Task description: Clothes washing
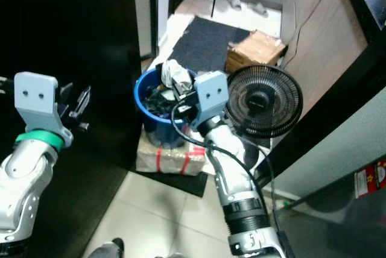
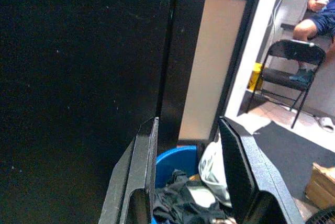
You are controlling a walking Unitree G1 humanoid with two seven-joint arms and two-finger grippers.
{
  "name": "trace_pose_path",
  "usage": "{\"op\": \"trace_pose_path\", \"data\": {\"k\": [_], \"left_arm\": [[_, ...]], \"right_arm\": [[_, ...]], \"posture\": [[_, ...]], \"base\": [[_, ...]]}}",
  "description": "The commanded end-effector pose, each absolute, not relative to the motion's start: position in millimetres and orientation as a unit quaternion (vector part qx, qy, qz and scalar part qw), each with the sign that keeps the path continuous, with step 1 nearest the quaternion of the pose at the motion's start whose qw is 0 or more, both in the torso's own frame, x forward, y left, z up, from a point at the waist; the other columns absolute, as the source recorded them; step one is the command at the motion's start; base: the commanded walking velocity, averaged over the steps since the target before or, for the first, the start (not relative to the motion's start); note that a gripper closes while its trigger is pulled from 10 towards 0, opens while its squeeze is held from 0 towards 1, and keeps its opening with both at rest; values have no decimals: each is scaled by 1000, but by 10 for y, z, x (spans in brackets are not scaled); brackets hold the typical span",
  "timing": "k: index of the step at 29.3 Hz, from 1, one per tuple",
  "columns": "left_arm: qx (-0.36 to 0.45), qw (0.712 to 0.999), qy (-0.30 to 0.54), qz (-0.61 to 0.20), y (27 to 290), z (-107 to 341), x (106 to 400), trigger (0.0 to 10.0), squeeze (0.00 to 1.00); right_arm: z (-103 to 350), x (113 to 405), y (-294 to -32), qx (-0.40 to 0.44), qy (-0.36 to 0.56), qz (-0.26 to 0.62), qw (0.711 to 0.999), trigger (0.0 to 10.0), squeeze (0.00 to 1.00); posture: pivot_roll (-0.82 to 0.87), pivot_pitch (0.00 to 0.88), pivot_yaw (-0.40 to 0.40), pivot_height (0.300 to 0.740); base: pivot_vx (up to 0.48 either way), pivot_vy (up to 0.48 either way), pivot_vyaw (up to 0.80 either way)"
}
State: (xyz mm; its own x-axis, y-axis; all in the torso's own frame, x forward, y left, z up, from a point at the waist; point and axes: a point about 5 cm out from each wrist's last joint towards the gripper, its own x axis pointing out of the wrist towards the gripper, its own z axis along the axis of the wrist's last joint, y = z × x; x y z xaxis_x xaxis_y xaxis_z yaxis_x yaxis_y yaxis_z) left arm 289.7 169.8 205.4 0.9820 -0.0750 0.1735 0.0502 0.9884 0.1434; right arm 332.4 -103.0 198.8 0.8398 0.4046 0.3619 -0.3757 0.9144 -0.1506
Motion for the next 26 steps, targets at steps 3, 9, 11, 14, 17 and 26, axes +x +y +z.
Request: {"op": "trace_pose_path", "data": {"k": [3,9,11,14,17,26], "left_arm": [[72,993,-88,-28,1689,2025,2906,10000,0],[70,993,-93,-30,1681,2034,2915,10000,0],[70,993,-94,-31,1678,2033,2917,10000,0],[70,993,-94,-31,1676,2032,2919,10000,0],[71,993,-95,-31,1675,2030,2921,10000,0],[71,992,-96,-31,1670,2019,2924,10000,0]], "right_arm": [[1919,3330,-1083,-32,-182,197,963,10000,0],[1911,3328,-1088,-39,-182,197,963,10000,0],[1910,3328,-1086,-41,-182,198,962,10000,0],[1910,3328,-1086,-42,-182,198,962,10000,0],[1909,3329,-1086,-44,-182,198,962,10000,0],[1889,3327,-1081,-57,-181,200,961,10000,0]], "posture": [[97,33,-40,740],[95,32,-40,740],[95,30,-40,740],[95,30,-40,740],[96,29,-40,740],[97,32,-40,740]], "base": [[358,320,0],[426,0,0],[431,0,0],[431,0,0],[431,0,0],[433,0,0]]}}
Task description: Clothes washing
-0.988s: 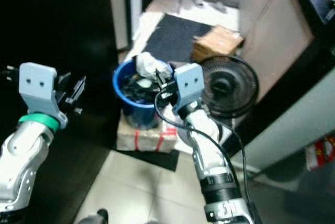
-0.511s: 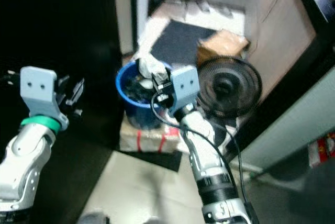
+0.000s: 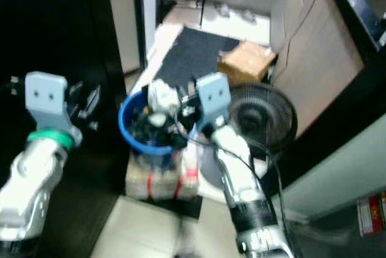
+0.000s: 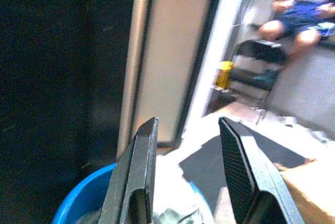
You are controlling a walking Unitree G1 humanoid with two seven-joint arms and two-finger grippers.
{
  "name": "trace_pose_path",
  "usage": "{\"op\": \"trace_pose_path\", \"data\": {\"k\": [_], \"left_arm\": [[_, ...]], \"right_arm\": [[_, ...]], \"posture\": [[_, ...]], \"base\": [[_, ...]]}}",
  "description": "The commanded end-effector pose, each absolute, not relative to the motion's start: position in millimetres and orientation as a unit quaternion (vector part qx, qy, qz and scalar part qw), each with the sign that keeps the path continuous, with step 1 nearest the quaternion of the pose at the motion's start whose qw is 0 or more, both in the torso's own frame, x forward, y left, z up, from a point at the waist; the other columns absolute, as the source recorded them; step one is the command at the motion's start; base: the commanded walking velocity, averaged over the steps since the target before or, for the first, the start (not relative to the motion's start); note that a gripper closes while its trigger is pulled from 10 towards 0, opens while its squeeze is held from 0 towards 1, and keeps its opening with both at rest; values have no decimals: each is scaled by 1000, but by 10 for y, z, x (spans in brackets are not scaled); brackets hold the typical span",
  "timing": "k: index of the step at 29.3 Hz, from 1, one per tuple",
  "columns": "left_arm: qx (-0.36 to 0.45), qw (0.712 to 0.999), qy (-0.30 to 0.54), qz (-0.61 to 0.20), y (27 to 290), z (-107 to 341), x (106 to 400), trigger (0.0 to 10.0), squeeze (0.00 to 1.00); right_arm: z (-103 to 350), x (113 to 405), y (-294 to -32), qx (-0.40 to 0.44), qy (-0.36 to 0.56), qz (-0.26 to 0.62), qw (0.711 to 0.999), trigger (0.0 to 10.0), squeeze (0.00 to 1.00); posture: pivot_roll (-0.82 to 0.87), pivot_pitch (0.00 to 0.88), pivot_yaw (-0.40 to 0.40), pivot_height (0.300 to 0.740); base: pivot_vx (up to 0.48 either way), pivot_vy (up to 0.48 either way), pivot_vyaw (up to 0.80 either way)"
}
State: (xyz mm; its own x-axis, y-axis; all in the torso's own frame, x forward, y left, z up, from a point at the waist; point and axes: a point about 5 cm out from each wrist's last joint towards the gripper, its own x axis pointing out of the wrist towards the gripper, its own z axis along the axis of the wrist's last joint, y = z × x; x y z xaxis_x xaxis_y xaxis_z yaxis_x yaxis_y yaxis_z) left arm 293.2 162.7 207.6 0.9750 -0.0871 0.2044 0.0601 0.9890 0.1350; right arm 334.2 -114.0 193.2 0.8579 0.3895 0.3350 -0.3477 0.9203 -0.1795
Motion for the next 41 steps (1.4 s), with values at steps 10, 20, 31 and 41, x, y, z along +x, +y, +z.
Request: {"op": "trace_pose_path", "data": {"k": [10,20,31,41], "left_arm": [[71,992,-95,-31,1671,2014,2926,10000,0],[74,993,-82,-34,1664,1966,2917,10000,0],[66,996,-51,-23,1718,1783,2913,10000,0],[84,996,-32,-15,1721,1604,2909,10000,0]], "right_arm": [[1885,3330,-1093,-58,-180,198,962,10000,0],[1882,3321,-1074,-60,-182,201,961,10000,0],[1806,3308,-1043,-76,-172,211,959,10000,0],[1521,3334,-1068,-55,-111,188,974,10000,0]], "posture": [[96,39,-39,740],[97,41,-38,740],[90,45,-39,740],[87,43,-45,740]], "base": [[433,0,0],[143,0,0],[0,0,0],[0,0,0]]}}
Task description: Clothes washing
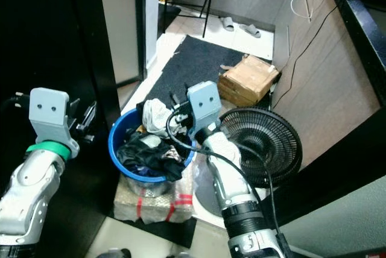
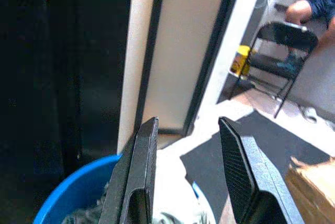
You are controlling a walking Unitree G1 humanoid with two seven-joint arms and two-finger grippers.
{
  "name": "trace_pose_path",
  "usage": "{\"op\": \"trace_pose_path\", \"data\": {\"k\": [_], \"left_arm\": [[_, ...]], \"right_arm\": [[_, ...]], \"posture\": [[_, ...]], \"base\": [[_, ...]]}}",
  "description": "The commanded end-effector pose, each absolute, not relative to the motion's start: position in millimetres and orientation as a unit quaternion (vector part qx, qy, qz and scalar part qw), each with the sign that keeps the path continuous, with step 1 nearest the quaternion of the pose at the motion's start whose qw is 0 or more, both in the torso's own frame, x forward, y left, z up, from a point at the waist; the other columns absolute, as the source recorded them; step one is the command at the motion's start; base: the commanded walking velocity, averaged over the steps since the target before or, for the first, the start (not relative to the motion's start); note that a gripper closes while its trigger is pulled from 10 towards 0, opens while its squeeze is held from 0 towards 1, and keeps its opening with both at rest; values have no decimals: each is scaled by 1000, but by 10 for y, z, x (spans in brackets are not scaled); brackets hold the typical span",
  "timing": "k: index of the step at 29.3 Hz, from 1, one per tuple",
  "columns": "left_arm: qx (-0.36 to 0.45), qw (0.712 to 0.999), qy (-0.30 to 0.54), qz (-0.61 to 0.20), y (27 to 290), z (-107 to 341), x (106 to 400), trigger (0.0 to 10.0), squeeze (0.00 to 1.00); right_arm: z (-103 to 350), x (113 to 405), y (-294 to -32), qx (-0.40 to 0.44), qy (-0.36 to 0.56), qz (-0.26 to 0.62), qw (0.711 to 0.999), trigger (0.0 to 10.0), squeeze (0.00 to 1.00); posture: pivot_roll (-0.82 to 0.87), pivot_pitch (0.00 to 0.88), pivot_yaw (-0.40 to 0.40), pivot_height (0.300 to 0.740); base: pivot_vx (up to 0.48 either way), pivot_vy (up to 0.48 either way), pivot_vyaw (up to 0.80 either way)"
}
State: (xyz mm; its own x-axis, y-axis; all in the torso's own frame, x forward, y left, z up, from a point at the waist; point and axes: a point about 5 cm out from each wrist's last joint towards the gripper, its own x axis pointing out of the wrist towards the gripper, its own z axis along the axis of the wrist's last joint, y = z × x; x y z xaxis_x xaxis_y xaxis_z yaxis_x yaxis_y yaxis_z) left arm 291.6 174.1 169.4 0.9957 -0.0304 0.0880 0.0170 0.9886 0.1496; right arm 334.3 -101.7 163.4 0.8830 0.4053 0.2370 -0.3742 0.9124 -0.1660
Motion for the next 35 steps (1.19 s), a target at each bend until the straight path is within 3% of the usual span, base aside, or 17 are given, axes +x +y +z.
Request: {"op": "trace_pose_path", "data": {"k": [1,9,12,14,21,24,27,30,35], "left_arm": [[86,996,-19,-13,1724,1546,2907,10000,0],[122,992,27,-18,1692,1252,2811,10000,0],[178,984,17,-15,1705,1250,2810,10000,0],[211,976,7,-56,1678,1204,2789,10000,0],[151,985,11,-83,1666,1101,2811,10000,0],[166,983,7,-79,1732,1114,2831,10000,0],[193,979,9,-68,1835,1093,2849,10000,0],[150,986,40,-59,1876,966,2822,10000,0],[122,990,30,-65,1760,962,2899,10000,0]], "right_arm": [[1475,3332,-1082,-54,-99,181,977,10000,0],[1253,3330,-1208,-25,-24,140,990,10000,0],[1232,3330,-1236,-28,-21,130,991,10000,0],[1232,3323,-1268,-25,-25,121,992,10000,0],[1222,3271,-1411,-25,-26,88,996,10000,0],[1158,3199,-1545,-20,-16,60,998,10000,0],[1084,3111,-1612,-11,-4,47,999,10000,0],[1019,3032,-1561,15,8,52,999,10000,0],[986,3045,-1512,-1,12,67,998,10000,0]], "posture": [[81,42,-43,740],[52,39,-34,740],[45,30,-33,740],[33,22,-25,740],[-5,5,28,740],[-36,0,76,740],[-42,0,83,740],[-48,0,79,740],[-51,0,57,740]], "base": [[0,0,0],[0,0,0],[0,0,0],[0,0,0],[0,0,0],[0,0,0],[0,0,0],[0,0,0],[0,0,0]]}}
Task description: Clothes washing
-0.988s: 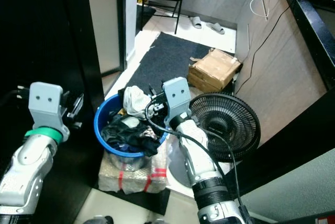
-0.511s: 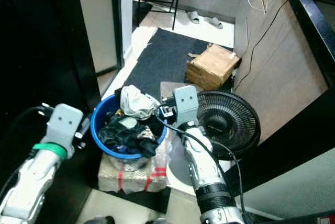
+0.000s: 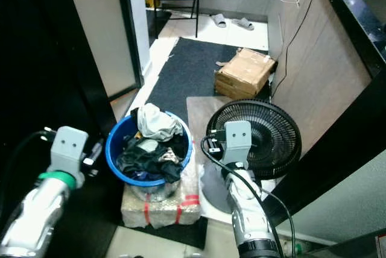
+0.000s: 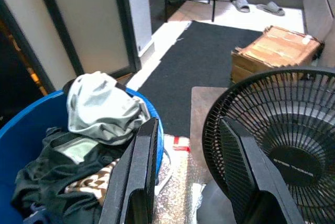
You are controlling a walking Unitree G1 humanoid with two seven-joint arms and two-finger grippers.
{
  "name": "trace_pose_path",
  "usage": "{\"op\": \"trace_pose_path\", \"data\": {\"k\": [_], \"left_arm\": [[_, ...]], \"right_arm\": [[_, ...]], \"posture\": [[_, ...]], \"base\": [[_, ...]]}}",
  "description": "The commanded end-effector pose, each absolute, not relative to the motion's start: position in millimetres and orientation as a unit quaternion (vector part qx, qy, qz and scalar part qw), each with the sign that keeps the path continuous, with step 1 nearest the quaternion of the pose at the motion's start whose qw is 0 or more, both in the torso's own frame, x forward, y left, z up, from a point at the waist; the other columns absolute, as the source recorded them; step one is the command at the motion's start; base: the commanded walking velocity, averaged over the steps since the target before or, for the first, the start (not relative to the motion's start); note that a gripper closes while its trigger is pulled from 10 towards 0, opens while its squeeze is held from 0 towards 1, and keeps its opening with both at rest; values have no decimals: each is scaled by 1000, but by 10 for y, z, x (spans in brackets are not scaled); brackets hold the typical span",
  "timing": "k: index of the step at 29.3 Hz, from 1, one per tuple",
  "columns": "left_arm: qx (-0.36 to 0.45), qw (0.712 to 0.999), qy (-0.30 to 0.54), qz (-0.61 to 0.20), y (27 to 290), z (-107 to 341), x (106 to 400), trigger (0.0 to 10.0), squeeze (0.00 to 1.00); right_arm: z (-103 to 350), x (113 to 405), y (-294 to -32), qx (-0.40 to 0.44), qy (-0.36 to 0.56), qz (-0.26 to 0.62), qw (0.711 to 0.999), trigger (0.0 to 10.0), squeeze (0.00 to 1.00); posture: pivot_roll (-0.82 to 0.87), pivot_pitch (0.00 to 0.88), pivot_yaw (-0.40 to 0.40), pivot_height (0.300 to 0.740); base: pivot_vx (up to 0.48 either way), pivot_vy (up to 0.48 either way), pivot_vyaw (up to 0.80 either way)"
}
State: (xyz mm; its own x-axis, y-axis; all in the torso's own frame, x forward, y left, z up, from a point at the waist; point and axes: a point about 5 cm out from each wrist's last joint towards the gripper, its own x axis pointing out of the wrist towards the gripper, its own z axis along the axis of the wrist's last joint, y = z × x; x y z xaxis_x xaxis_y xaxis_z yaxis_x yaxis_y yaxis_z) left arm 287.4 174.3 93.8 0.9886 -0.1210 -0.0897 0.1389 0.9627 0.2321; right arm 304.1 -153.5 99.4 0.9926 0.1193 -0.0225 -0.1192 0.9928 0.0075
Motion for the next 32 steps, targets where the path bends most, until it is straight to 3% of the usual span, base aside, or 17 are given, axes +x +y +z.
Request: {"op": "trace_pose_path", "data": {"k": [1,13,32], "left_arm": [[126,989,15,-74,1730,1029,2907,10000,0],[164,979,3,-120,1590,944,2804,10000,0],[184,978,-3,-98,1588,935,2887,10000,0]], "right_arm": [[963,3043,-1513,3,19,72,997,10000,0],[890,2803,-1405,29,42,108,993,10000,0],[931,2913,-1363,-6,11,102,995,10000,0]], "posture": [[-50,0,58,740],[-58,0,49,740],[-33,0,32,740]], "base": [[0,0,0],[0,0,0],[0,0,0]]}}
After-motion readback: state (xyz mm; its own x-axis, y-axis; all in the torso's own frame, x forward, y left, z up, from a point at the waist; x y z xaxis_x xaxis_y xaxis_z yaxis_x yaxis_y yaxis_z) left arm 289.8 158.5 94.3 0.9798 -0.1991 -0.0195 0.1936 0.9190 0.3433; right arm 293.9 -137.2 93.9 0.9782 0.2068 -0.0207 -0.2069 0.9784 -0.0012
